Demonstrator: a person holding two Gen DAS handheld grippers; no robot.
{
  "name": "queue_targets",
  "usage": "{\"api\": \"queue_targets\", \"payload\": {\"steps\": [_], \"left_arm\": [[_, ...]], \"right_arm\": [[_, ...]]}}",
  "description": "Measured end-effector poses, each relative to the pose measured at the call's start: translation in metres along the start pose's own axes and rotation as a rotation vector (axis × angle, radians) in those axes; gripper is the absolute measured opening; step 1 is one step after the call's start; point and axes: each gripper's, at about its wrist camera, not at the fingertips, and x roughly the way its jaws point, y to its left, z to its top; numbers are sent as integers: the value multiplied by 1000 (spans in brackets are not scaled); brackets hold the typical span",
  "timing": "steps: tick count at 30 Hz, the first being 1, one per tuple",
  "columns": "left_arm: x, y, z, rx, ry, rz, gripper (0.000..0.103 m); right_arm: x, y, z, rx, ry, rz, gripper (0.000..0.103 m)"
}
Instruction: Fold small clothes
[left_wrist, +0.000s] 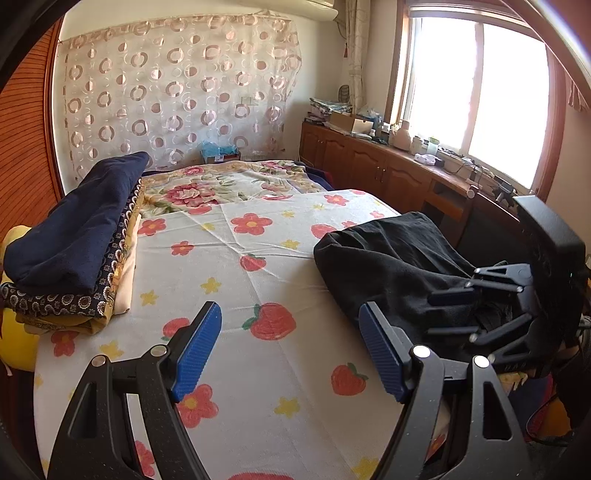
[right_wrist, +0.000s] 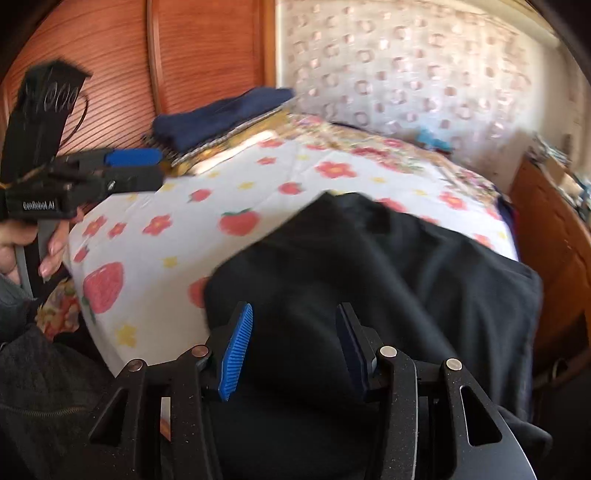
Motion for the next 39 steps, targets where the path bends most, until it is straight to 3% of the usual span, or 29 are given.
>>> {"api": "queue_targets", "payload": {"steps": [5, 9, 10, 11, 13, 16, 20, 23, 25, 27, 28, 33, 35, 39], "left_arm": [[-1, 3, -1, -9, -2, 3, 78], [-1, 5, -3, -14, 1, 2, 78], [0, 5, -4, -15, 2, 2, 78], [0, 5, -4, -16, 2, 2, 78], [1, 5, -5, -18, 4, 1, 78], [3, 5, -6, -17, 9, 0, 78], [6, 3, -6, -12, 14, -7, 78], [10, 0, -6, -6, 22, -11, 78], [14, -1, -6, -4, 31, -12, 78], [18, -3, -7, 1, 40, -13, 78], [18, -3, -8, 3, 43, -12, 78], [23, -6, -8, 3, 53, -21, 78], [28, -8, -5, 8, 61, -25, 78], [41, -13, 3, 31, 79, -30, 78]], "right_arm": [[22, 10, 4, -54, 43, 24, 57], [34, 0, 9, -82, 92, -40, 57], [36, -7, 12, -58, 89, -32, 52], [35, -14, 15, -37, 89, -14, 31], [30, -23, 20, -33, 65, 13, 8], [11, -42, 34, -2, -3, 24, 7], [-7, -80, 47, 47, -77, -72, 7], [-7, -126, 59, 117, -92, -188, 7], [1, -160, 67, 156, -76, -335, 7], [13, -191, 67, 209, -29, -462, 14], [19, -201, 67, 234, -6, -480, 18], [23, -200, 52, 254, -39, -391, 26], [24, -195, 43, 244, -35, -335, 38], [41, -211, 29, 238, 8, -301, 41]]}}
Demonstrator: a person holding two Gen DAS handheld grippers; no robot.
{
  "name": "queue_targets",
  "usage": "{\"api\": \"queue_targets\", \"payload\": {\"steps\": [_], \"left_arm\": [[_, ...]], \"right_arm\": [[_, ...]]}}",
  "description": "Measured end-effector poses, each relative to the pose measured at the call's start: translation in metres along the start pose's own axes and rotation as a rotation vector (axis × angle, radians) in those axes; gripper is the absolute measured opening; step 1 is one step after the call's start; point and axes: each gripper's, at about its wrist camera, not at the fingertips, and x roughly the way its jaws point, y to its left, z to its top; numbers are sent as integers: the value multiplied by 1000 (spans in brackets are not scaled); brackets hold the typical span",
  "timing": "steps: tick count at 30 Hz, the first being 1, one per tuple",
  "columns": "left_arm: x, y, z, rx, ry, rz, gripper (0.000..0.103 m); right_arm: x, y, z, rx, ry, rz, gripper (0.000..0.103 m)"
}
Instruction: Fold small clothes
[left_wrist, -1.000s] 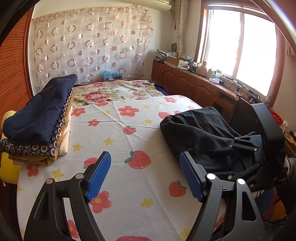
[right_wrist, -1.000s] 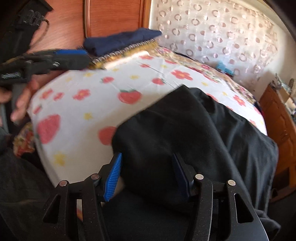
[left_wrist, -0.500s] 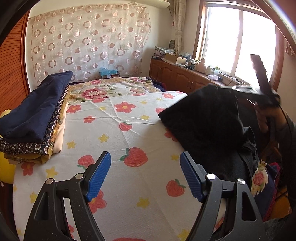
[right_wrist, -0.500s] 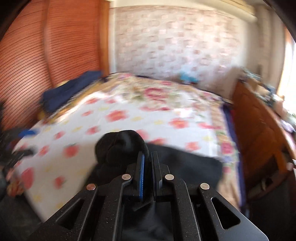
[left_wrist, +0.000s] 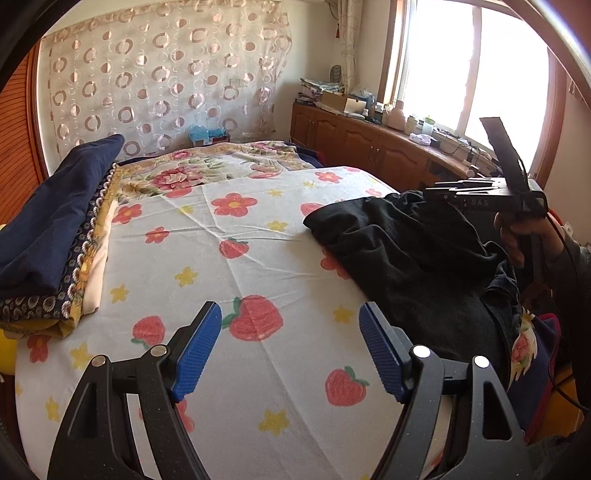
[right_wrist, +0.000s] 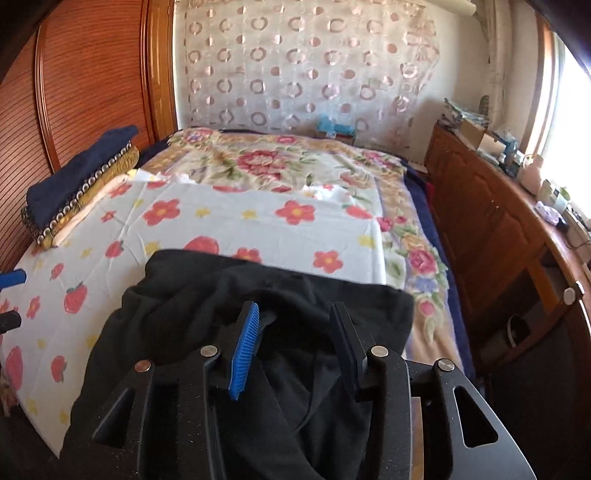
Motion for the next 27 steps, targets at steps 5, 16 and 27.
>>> {"api": "queue_targets", "payload": {"steps": [5, 16, 27], "left_arm": [[20, -9, 18, 26, 18, -26, 78], [67, -31, 51, 80, 65, -61, 78], [91, -35, 63, 96, 108, -97, 78]], "right_arm": [[4, 3, 11, 11, 56, 84, 41], [9, 3, 25, -28, 80, 159, 41], [37, -40, 40, 90, 81, 204, 6]]}}
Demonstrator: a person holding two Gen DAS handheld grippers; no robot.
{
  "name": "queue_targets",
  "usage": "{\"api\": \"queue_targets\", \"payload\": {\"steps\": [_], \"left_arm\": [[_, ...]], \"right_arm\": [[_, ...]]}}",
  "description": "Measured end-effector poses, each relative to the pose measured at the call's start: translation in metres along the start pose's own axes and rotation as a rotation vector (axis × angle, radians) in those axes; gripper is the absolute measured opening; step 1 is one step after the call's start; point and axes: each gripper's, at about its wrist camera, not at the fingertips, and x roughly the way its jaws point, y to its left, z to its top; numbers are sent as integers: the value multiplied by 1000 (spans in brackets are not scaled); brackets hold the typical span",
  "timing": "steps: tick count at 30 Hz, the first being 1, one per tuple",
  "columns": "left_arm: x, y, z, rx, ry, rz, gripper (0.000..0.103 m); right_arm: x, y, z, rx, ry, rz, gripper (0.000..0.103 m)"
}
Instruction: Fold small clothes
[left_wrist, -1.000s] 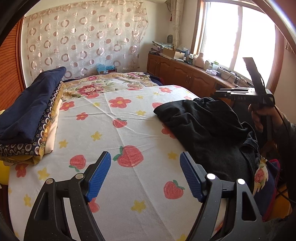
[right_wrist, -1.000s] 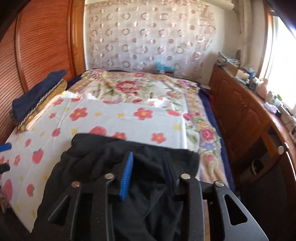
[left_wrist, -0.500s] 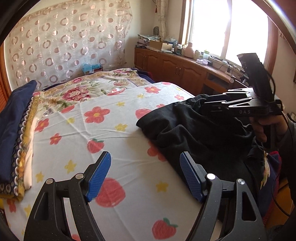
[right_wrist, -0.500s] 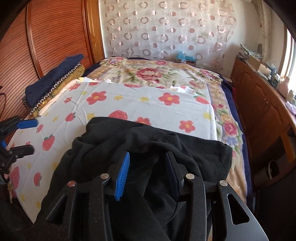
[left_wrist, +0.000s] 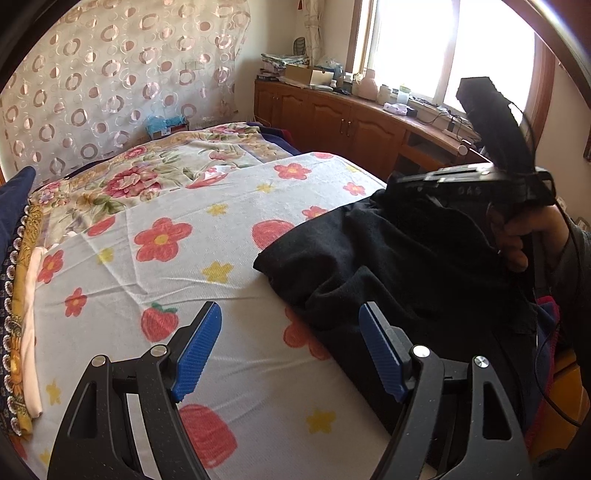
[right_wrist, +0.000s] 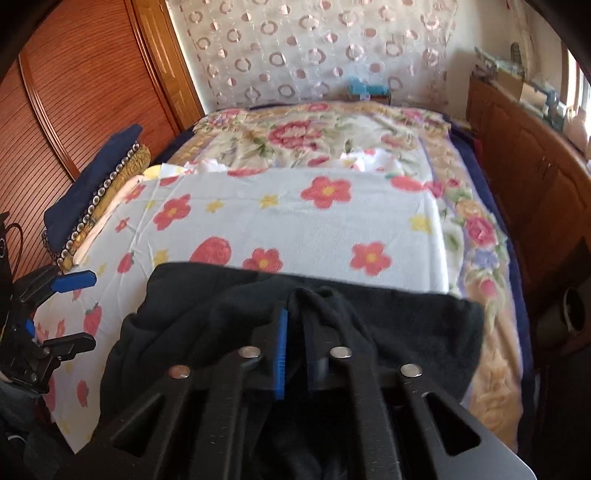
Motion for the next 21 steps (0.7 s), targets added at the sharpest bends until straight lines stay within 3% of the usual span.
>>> {"api": "queue_targets", "payload": {"steps": [4, 6, 11, 13, 16, 21], "left_arm": [[5, 3, 5, -1, 9, -9, 78], [8, 4, 8, -3, 13, -14, 78], [24, 8, 15, -5, 36, -3, 78], [32, 12, 18, -15, 50, -3, 78], [40, 16, 23, -30, 62, 4, 78], [51, 20, 32, -52, 73, -5, 78]], "right_arm": [[-30, -16, 2, -8, -73, -46, 5], [-44, -29, 6, -6, -105, -114, 5], [-40, -57, 8, 21, -64, -215, 6], [-33, -54, 3, 15, -39, -231, 13], [-25, -46, -4, -22, -8, -268, 38], [-31, -42, -12, 11, -38, -228, 50]]}}
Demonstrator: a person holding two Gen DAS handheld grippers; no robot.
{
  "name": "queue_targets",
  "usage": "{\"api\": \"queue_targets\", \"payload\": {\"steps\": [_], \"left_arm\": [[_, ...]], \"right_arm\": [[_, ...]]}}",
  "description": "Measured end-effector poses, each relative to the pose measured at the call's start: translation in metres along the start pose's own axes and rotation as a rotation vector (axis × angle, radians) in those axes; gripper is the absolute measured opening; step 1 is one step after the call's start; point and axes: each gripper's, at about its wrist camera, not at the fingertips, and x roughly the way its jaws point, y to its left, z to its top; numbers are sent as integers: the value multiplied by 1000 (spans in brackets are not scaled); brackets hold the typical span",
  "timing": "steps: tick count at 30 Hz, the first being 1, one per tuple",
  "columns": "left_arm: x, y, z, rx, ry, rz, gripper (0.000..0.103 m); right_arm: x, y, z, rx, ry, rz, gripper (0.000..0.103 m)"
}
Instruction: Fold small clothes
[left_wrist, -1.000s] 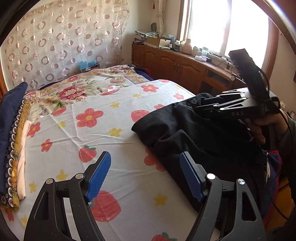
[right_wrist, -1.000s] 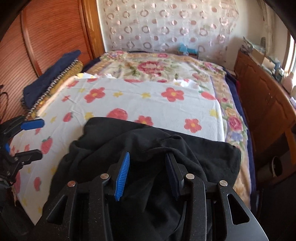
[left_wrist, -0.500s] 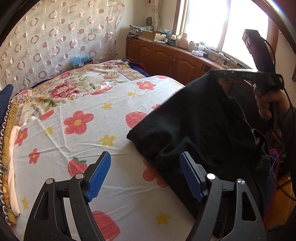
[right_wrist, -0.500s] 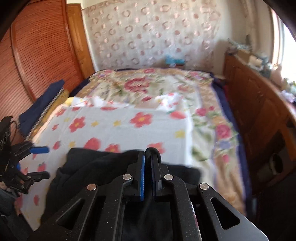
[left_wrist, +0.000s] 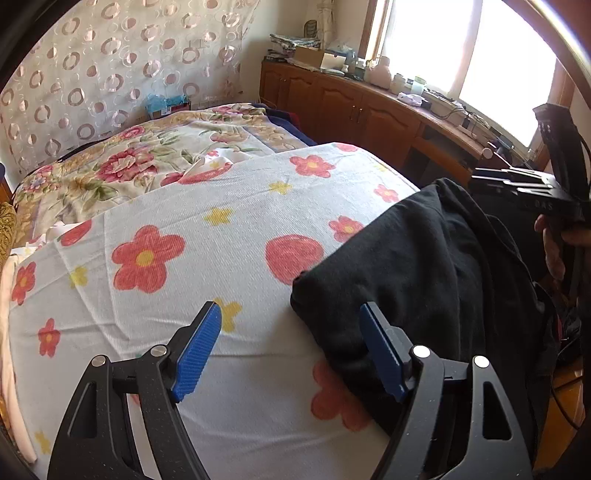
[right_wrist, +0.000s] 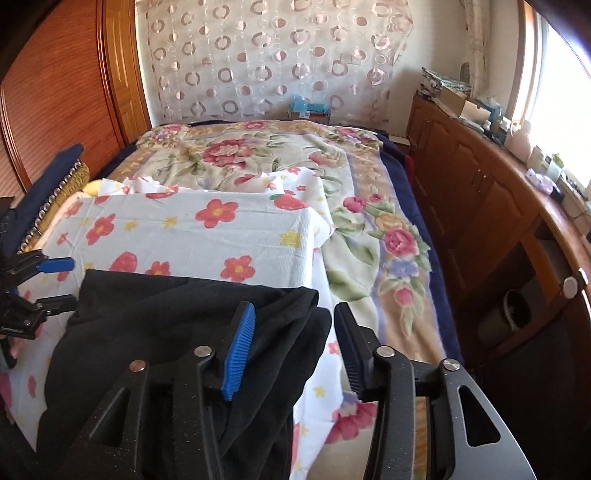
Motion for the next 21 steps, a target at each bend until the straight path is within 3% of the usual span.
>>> {"api": "queue_targets", "payload": {"steps": [5, 13, 21], "left_arm": [[13, 1, 9, -28, 10, -15, 78], [22, -3, 10, -43, 24, -42, 62], [22, -6, 10, -38, 22, -41, 62]], "right_arm": [[15, -18, 1, 49, 29, 34, 59], [47, -37, -1, 134, 122, 96, 60], [52, -49, 12, 193, 132, 131, 60]]}}
